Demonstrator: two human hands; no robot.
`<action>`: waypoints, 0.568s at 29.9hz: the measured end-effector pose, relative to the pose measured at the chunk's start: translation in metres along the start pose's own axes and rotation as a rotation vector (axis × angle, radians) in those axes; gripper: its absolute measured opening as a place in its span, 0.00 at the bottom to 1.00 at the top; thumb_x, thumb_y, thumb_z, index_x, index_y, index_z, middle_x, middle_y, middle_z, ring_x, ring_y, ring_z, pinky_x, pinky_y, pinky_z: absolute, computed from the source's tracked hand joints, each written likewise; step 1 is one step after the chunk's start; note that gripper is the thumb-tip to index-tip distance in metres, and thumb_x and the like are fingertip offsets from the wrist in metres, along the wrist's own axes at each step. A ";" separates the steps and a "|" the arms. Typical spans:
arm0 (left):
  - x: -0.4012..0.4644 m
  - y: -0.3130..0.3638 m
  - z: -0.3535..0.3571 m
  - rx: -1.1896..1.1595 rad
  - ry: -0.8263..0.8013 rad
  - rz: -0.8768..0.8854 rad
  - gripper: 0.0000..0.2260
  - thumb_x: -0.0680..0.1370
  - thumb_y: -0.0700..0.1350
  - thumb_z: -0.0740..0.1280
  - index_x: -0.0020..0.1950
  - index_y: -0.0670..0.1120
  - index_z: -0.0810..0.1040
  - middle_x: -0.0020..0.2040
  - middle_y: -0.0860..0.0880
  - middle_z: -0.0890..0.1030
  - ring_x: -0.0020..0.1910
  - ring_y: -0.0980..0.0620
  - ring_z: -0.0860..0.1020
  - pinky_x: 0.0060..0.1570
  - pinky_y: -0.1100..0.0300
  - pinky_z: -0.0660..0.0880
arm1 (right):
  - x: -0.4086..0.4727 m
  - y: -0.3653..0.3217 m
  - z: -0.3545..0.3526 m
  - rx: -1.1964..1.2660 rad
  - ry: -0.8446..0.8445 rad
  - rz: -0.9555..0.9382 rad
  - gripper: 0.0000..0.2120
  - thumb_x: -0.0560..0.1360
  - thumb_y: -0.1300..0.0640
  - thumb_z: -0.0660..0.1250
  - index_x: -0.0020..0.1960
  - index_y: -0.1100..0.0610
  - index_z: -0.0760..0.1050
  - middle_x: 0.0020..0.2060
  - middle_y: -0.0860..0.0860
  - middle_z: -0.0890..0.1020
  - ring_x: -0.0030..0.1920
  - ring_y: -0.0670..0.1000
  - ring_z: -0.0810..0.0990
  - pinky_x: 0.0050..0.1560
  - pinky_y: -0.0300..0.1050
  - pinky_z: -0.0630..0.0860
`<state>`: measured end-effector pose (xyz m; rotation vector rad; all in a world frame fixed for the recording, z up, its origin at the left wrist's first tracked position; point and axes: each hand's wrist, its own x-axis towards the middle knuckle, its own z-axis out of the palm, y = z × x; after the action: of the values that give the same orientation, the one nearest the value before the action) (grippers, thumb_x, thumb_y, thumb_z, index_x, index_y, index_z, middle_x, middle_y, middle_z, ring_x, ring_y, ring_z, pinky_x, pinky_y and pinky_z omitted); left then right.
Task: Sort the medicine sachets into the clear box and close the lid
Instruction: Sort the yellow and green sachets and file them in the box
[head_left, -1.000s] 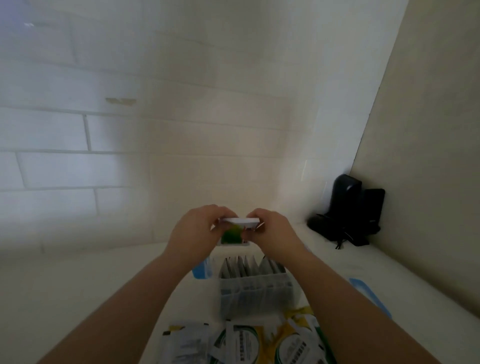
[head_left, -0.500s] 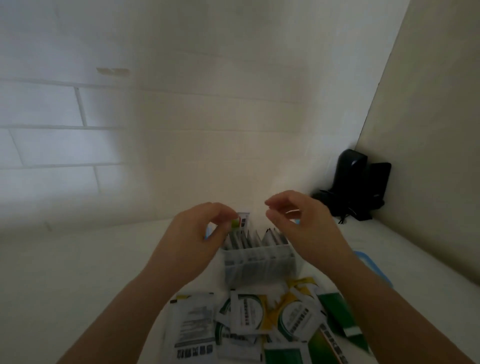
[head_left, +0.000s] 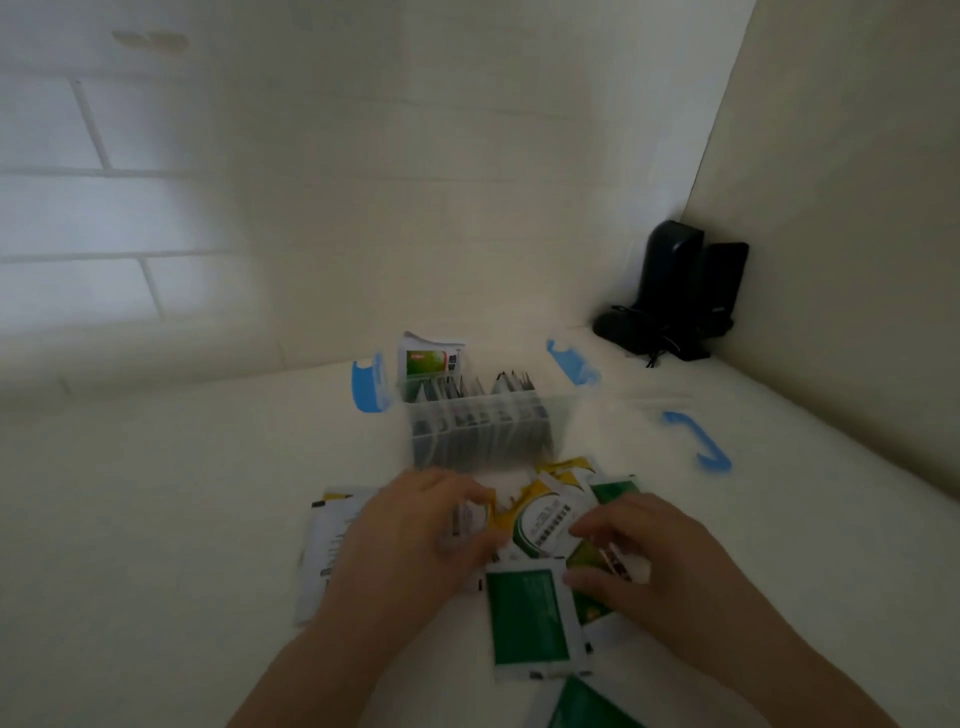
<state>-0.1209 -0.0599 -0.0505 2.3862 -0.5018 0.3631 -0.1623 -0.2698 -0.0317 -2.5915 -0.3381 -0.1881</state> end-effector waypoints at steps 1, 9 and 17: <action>-0.001 -0.004 -0.001 0.031 0.042 -0.023 0.13 0.70 0.59 0.65 0.51 0.57 0.76 0.50 0.61 0.76 0.48 0.62 0.70 0.48 0.66 0.66 | -0.001 -0.002 0.001 -0.010 -0.032 -0.026 0.15 0.61 0.33 0.64 0.46 0.35 0.70 0.42 0.33 0.72 0.47 0.34 0.70 0.44 0.28 0.66; -0.004 -0.013 0.004 0.343 -0.040 -0.173 0.24 0.72 0.64 0.59 0.64 0.55 0.64 0.59 0.54 0.74 0.57 0.52 0.69 0.57 0.57 0.64 | -0.006 -0.008 0.024 -0.064 -0.203 -0.240 0.30 0.65 0.33 0.63 0.65 0.36 0.61 0.63 0.33 0.65 0.61 0.33 0.56 0.61 0.31 0.51; -0.005 0.003 0.002 -0.217 -0.008 -0.050 0.23 0.72 0.41 0.68 0.51 0.67 0.63 0.47 0.66 0.72 0.46 0.65 0.76 0.41 0.74 0.74 | -0.005 -0.012 0.022 0.146 -0.163 -0.114 0.29 0.66 0.50 0.72 0.54 0.26 0.59 0.51 0.27 0.63 0.55 0.28 0.59 0.51 0.21 0.61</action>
<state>-0.1268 -0.0621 -0.0520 2.1867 -0.4593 0.2626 -0.1691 -0.2493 -0.0461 -2.4504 -0.5380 0.0081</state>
